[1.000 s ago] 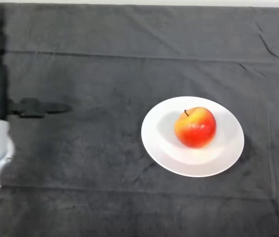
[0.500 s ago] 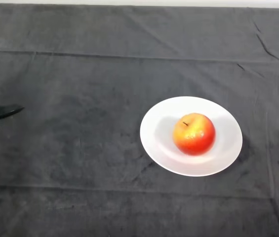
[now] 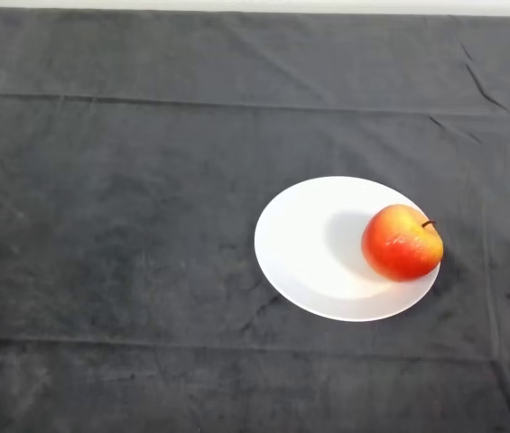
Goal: Move the apple to the plate
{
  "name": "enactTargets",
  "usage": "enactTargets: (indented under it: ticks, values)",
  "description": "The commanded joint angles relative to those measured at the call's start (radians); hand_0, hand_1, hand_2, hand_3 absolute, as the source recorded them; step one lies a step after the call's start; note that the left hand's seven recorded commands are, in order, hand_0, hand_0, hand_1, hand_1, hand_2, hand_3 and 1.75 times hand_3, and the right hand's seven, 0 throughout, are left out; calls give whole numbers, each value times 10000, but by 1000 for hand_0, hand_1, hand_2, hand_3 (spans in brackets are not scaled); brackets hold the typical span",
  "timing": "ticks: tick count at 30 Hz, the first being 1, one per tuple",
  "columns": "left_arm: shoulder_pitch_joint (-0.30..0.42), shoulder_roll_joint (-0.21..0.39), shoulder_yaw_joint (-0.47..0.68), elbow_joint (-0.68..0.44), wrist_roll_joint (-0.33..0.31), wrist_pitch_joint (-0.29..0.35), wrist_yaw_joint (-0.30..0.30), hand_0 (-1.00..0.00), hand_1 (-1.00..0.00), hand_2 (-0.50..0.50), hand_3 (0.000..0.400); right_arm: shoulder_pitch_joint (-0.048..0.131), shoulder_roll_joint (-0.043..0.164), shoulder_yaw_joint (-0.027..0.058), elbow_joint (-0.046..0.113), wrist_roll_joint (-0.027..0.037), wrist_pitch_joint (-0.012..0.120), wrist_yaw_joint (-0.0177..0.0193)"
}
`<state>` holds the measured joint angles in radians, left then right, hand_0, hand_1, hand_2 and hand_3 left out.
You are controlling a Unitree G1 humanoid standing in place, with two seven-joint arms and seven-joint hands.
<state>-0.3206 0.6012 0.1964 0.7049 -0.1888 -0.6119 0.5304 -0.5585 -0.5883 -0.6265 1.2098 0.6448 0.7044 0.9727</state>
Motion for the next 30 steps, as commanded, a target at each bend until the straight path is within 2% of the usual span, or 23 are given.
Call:
enactTargets:
  ticks: [1,14,30]
  values:
    - [19,250,227,-244,133,-80,117,0,0,0,0,140,-310,-239,-70,-90,15,-1]
    - [-59,73,628,-94,286,-119,-108,0,0,0,0,140,-310,-240,-71,-89,17,-2]
    - [-518,20,959,1204,517,-764,-701,0,0,0,0,136,-316,-241,-61,-89,20,2]
